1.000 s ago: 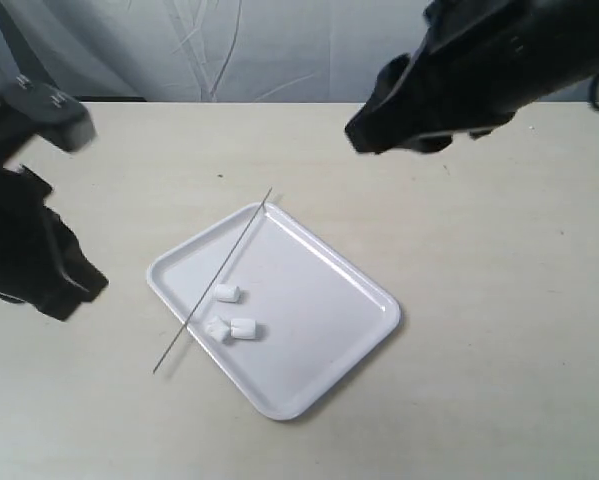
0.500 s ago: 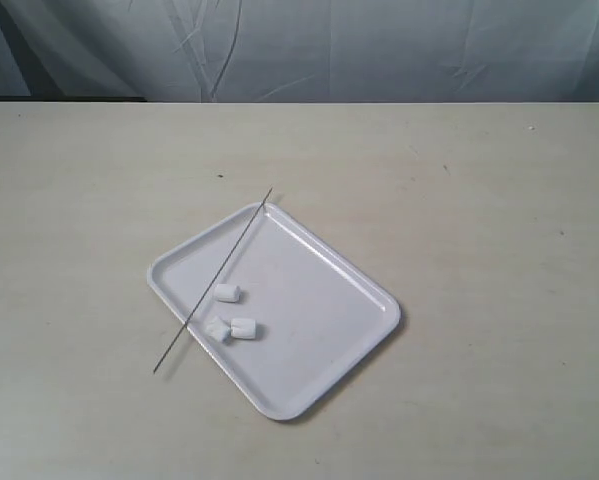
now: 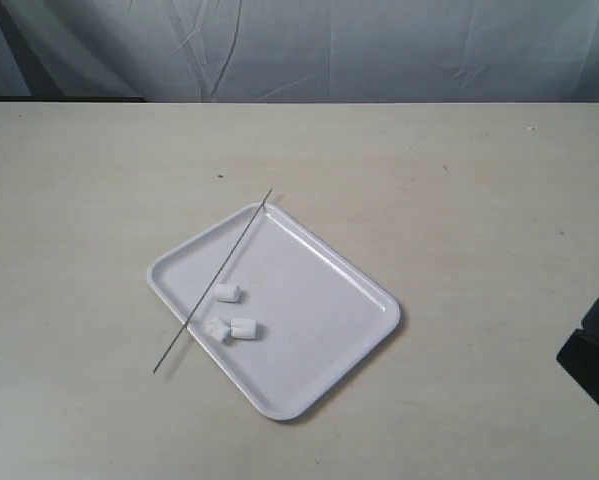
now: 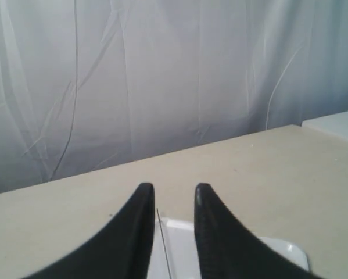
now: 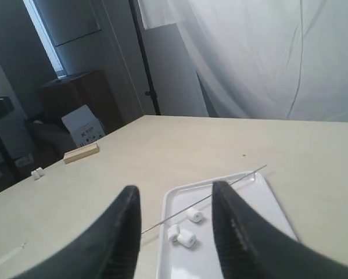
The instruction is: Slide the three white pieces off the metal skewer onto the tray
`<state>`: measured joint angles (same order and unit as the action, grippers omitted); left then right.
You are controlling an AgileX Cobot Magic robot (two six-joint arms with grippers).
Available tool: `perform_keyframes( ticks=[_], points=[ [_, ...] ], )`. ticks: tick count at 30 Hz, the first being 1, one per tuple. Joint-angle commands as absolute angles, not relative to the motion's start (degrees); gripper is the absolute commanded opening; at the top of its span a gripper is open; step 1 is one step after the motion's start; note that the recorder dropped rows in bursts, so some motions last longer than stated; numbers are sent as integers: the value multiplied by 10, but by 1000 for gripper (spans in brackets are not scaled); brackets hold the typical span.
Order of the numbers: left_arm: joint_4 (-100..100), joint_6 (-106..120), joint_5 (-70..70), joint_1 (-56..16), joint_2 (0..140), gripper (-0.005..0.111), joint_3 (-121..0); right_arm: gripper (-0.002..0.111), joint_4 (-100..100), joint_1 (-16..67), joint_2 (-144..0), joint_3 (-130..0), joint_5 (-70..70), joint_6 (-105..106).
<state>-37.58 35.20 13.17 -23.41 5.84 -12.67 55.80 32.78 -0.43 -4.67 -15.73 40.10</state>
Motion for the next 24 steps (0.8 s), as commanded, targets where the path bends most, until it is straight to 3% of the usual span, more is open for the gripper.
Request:
perform_keyframes(
  ticks=[1, 24],
  points=[
    [-381, 371, 132, -236, 54, 25, -93, 39, 559, 327, 0, -34, -147, 404],
    [-522, 345, 121, -213, 54, 25, 0, 39, 560, 327, 0, 0, -236, 384]
  ],
)
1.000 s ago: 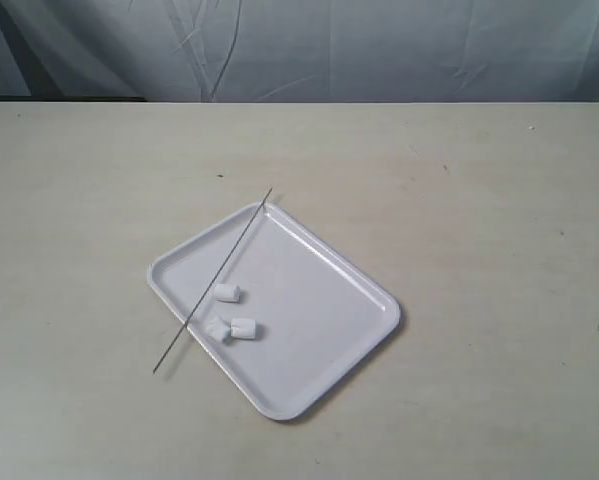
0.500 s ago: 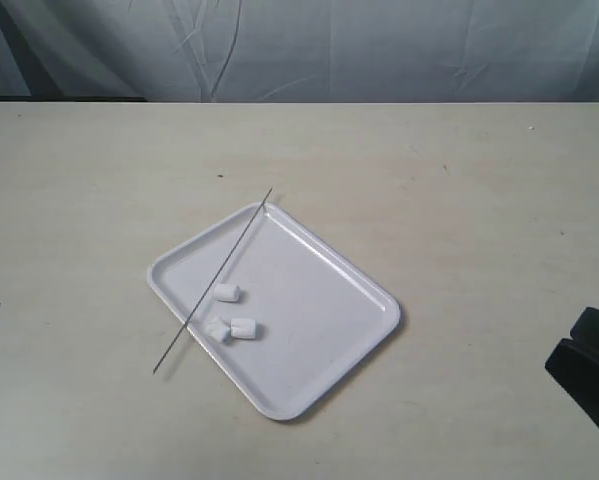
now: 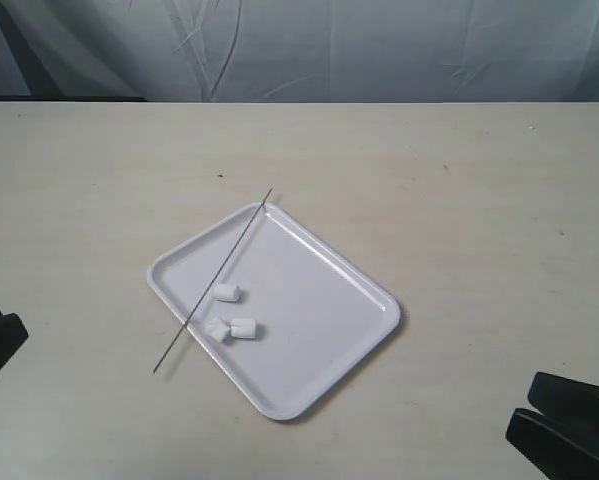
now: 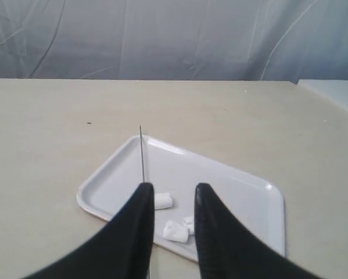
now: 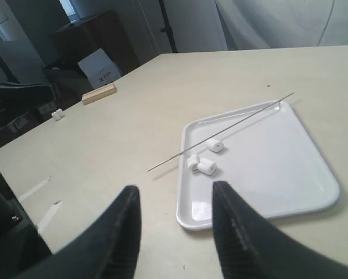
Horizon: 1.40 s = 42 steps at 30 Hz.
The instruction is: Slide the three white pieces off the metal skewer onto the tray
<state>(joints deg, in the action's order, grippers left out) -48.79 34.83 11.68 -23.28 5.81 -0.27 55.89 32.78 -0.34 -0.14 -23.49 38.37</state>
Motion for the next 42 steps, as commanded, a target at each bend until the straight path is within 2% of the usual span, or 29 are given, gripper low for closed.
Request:
perform_keyframes(
  ticks=[1, 5, 14, 22, 26, 28, 35, 39, 42],
  points=[
    [-524, 345, 145, -209, 54, 25, 0, 39, 560, 327, 0, 0, -236, 384],
    [-561, 345, 219, -191, 54, 25, 0, 39, 560, 327, 0, 0, -236, 384],
    [-520, 335, 208, -135, 54, 25, 0, 39, 560, 327, 0, 0, -234, 384],
    [-474, 336, 162, -115, 53, 24, 0, 39, 560, 327, 0, 0, -234, 384],
    [-473, 336, 81, -86, 53, 13, 0, 39, 560, 327, 0, 0, -223, 384],
    [-473, 336, 28, -69, 53, 2, 0, 39, 533, 320, 0, 0, -218, 396],
    [-331, 290, 44, -7, 52, 0, 0, 39, 477, 101, 0, 0, -225, 402],
    [-210, 157, 85, 29, 35, 0, 0, 39, 433, 43, 0, 0, -199, 404],
    [-81, 23, 99, 51, 12, 0, 0, 39, 409, 30, 0, 0, -184, 404]
  ],
)
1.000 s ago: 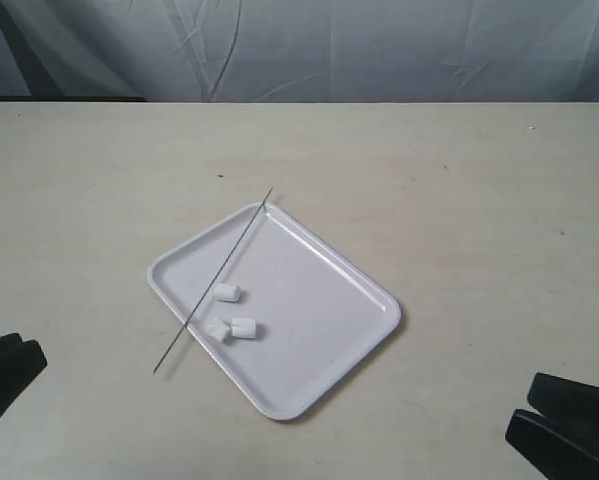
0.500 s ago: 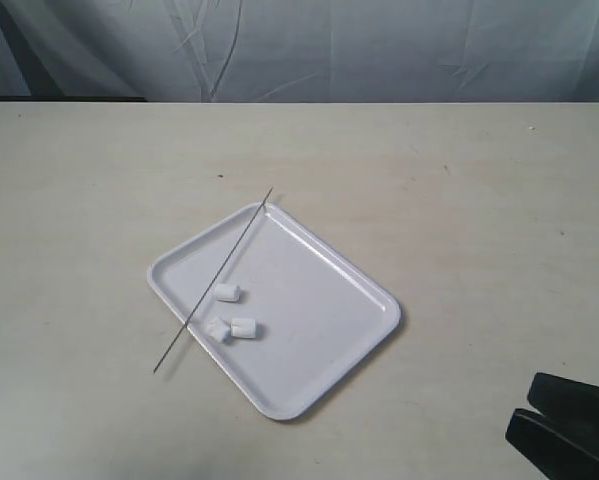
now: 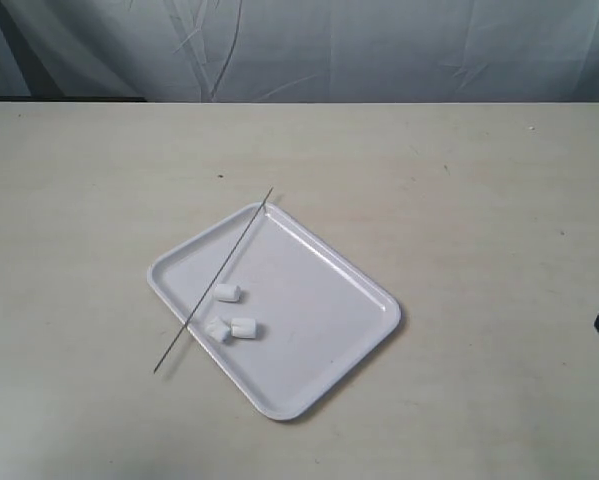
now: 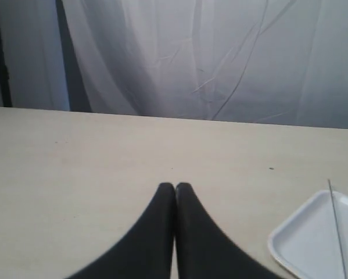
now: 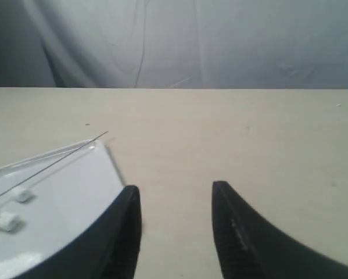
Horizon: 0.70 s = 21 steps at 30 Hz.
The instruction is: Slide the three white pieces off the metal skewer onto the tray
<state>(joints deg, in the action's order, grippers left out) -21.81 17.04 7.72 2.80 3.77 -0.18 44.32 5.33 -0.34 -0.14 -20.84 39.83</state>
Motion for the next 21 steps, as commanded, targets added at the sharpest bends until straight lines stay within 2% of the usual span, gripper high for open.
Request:
perform_keyframes(
  ticks=[1, 4, 10, 21],
  points=[
    [-44, -18, 104, 58, 3, 0, 0, 39, 404, 28, 0, 0, -184, 404],
    [6, -61, 125, 68, 0, 0, 0, 39, 360, 27, 0, 0, -182, 379],
    [-6, -58, 140, 67, 0, 0, 0, 39, 48, 27, 0, 0, -189, 12],
    [-36, -39, 192, 55, 0, 0, 0, 39, 0, -50, 0, 0, -208, -19]
  ],
)
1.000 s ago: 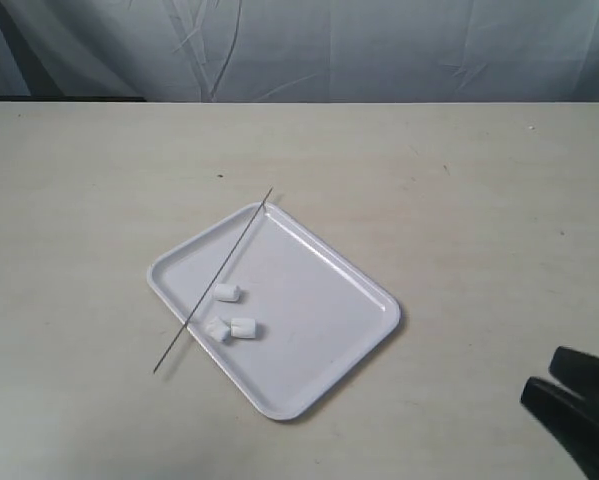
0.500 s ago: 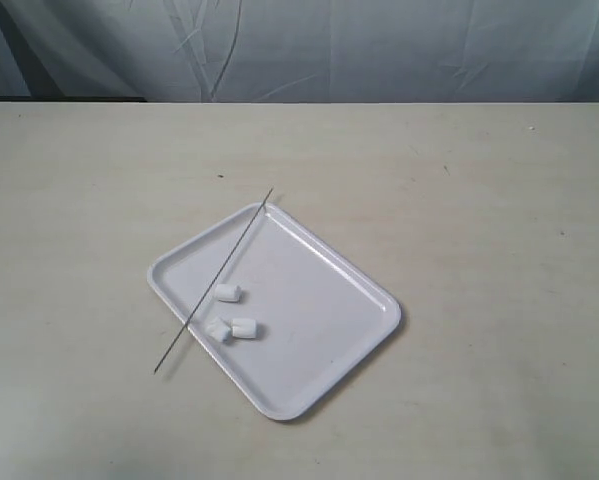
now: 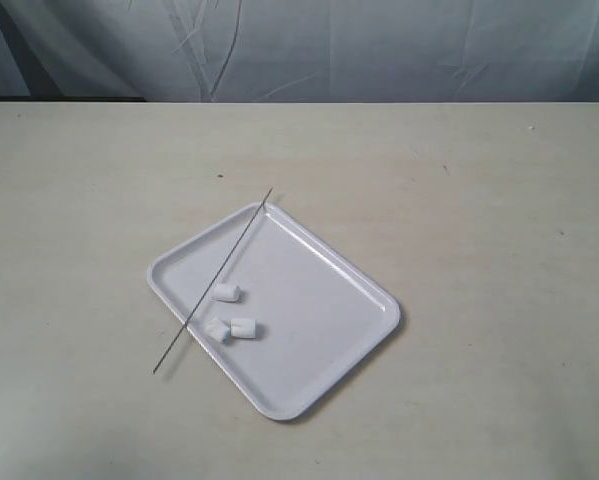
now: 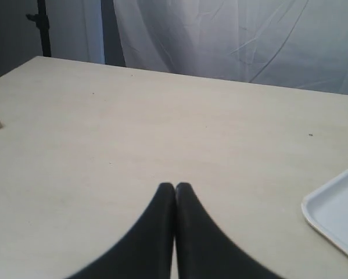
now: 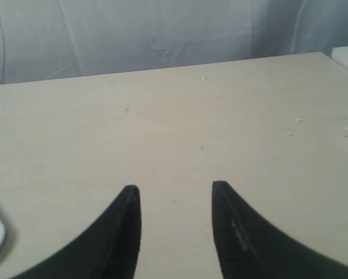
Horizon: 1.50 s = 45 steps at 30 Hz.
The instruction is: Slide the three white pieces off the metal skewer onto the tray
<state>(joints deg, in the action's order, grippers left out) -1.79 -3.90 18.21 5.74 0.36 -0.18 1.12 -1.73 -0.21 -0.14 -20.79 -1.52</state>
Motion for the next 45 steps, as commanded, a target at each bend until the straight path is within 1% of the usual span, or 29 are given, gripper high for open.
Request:
perform_keyframes(
  ticks=[1, 6, 28, 29, 30, 32, 33, 34, 45],
  points=[
    [-37, -39, 203, 55, 0, 0, 0, 39, 0, -52, 0, 0, -207, -16],
    [-40, -39, 208, 55, 0, 0, 0, 39, 0, -51, 0, 0, -206, 19],
    [-42, -39, 208, 55, 0, 0, 0, 39, 7, -51, 0, 0, -206, 18],
    [-42, -39, 208, 55, 0, 0, 0, 38, 7, -51, 0, 0, -206, 18],
    [-40, -39, 208, 55, 0, 0, 0, 33, 7, -51, 0, 0, -206, 18],
    [-40, -39, 208, 55, 0, 0, 0, 16, 7, -51, 0, 0, -206, 18],
    [-40, -39, 208, 55, 0, 0, 0, 4, 7, -51, 0, 0, -206, 18],
    [-40, -39, 208, 55, 0, 0, 0, 0, 8, -51, 0, 0, -206, 15],
    [-40, -39, 208, 55, 0, 0, 0, 1, 10, -51, 0, 0, -206, 15]
  ],
)
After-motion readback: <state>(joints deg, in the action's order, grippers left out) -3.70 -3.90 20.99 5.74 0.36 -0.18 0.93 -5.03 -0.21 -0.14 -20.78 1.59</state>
